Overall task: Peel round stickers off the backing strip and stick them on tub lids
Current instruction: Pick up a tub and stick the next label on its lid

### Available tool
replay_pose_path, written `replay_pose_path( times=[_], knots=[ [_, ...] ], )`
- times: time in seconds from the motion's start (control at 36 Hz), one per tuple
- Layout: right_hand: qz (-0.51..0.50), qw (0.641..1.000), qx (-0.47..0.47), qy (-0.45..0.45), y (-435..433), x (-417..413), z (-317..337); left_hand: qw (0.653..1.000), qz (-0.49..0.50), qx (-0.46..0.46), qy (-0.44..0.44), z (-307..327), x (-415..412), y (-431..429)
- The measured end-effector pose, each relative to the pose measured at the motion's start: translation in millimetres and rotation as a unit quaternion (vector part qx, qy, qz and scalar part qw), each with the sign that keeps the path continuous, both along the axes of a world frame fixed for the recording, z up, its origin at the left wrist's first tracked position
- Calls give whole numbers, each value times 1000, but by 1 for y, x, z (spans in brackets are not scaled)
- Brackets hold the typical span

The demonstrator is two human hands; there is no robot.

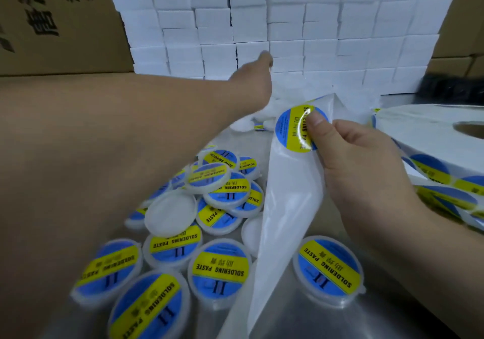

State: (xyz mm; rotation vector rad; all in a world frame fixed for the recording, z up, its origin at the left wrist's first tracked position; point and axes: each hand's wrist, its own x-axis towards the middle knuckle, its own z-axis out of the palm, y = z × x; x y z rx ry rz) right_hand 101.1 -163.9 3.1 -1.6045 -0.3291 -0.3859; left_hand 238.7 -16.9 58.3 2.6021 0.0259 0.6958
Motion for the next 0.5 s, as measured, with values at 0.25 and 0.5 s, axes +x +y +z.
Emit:
replay_pose_path(
  times=[0.25, 0.5],
  knots=[
    [4, 1000, 7, 6, 1, -5, 5, 953, -85, -262, -128, 16, -138, -12],
    [9, 1000, -12, 16, 3, -9, 7, 978, -149, -54, -134, -37, -218, -19]
  ],
)
